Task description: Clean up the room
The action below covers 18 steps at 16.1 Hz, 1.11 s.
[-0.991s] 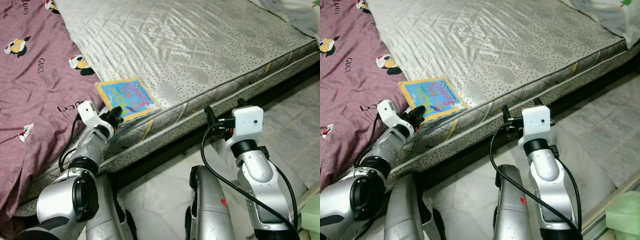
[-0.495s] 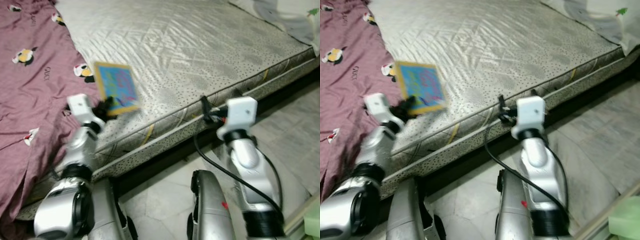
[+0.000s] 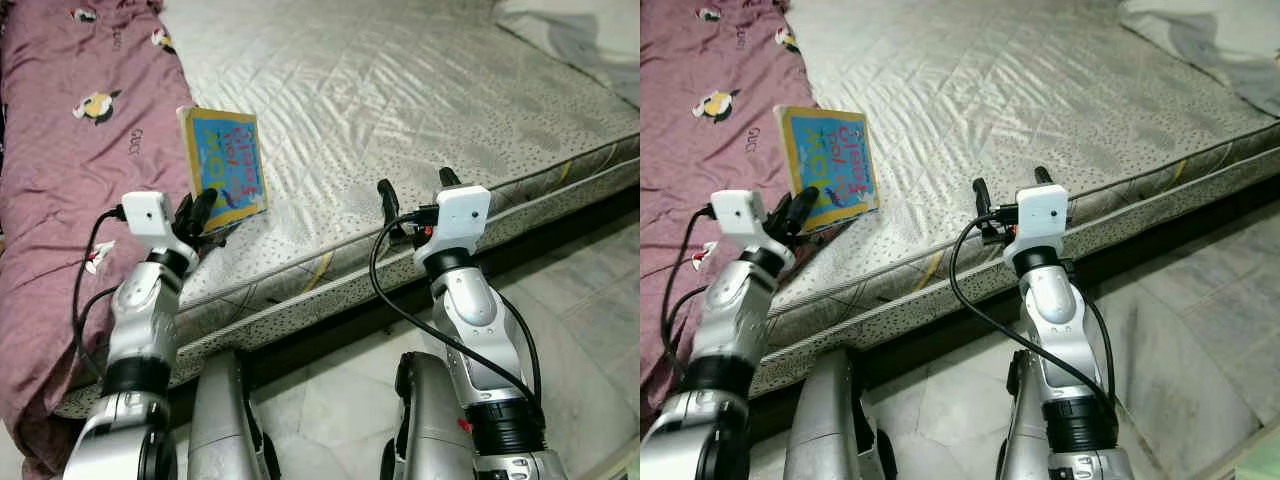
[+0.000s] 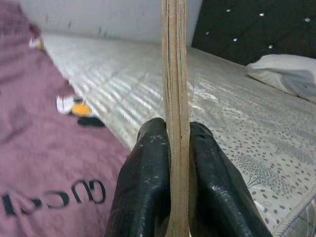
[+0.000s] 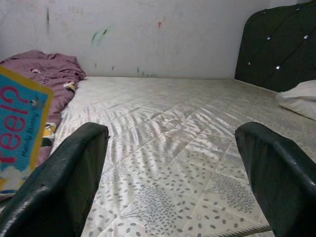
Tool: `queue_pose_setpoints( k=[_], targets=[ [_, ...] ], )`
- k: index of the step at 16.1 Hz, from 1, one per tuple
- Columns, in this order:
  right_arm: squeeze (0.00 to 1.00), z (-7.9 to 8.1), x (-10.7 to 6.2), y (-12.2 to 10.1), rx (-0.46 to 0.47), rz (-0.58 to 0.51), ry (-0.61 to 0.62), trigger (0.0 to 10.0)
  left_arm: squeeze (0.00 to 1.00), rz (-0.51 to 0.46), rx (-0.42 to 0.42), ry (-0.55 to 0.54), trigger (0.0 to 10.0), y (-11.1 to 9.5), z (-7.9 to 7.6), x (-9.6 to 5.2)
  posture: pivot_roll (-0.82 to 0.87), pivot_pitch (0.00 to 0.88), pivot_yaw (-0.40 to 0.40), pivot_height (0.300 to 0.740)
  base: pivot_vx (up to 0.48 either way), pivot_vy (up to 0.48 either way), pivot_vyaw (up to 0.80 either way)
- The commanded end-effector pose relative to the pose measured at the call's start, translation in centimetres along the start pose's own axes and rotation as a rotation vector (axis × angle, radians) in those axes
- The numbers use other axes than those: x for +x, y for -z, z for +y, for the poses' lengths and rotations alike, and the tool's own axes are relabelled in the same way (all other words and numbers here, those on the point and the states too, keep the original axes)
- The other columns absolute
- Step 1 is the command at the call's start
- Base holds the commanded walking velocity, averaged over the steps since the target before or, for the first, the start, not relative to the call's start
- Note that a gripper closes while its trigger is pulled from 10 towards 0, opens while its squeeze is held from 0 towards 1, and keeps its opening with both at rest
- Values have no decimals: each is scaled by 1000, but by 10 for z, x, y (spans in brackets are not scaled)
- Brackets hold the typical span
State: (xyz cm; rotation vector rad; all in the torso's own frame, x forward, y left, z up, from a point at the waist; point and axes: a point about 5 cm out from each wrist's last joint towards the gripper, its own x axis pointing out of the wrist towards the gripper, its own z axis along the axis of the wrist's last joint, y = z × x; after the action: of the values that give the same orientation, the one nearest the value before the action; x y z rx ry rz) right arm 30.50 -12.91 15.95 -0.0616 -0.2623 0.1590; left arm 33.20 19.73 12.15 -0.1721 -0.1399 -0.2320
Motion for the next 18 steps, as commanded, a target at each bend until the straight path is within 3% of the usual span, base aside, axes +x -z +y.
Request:
queue_pose_setpoints(
  k=[1, 2, 3, 4, 8, 13, 18],
  targets=[
    [0, -1, 2, -2, 7, -11, -3, 10000, 0, -63, 63, 17, 0, -20, -1, 5, -58, 0, 57, 582, 0, 0, 0],
    [0, -3, 2, 0, 14, -11, 0, 10000, 0, -63, 99, 14, 2314, -22, -3, 2, -55, 0, 58, 592, 0, 0, 0],
    [0, -4, 1, 1, 21, -11, 4, 10000, 0, -64, 99, 1, 8471, -24, -4, -1, -58, 0, 61, 602, 0, 0, 0],
    [0, -3, 2, 1, 27, -13, 8, 10000, 0, -62, 103, -17, 10000, -23, -5, -5, -62, 0, 69, 617, 0, 0, 0],
    [0, -10, 6, -2, 22, -35, 34, 10000, 0, -60, 200, -101, 10000, -24, -5, -9, -75, 0, 87, 672, 0, 0, 0],
    [0, -15, 11, -5, 11, -51, 52, 10000, 0, -26, 218, -100, 10000, -26, -4, -3, -66, 0, 79, 732, 0, 0, 0],
    [0, -18, 13, -5, 3, -54, 52, 10000, 0, 54, 273, -133, 10000, -12, -9, -4, -71, 0, 73, 740, 0, 0, 0]
  ],
)
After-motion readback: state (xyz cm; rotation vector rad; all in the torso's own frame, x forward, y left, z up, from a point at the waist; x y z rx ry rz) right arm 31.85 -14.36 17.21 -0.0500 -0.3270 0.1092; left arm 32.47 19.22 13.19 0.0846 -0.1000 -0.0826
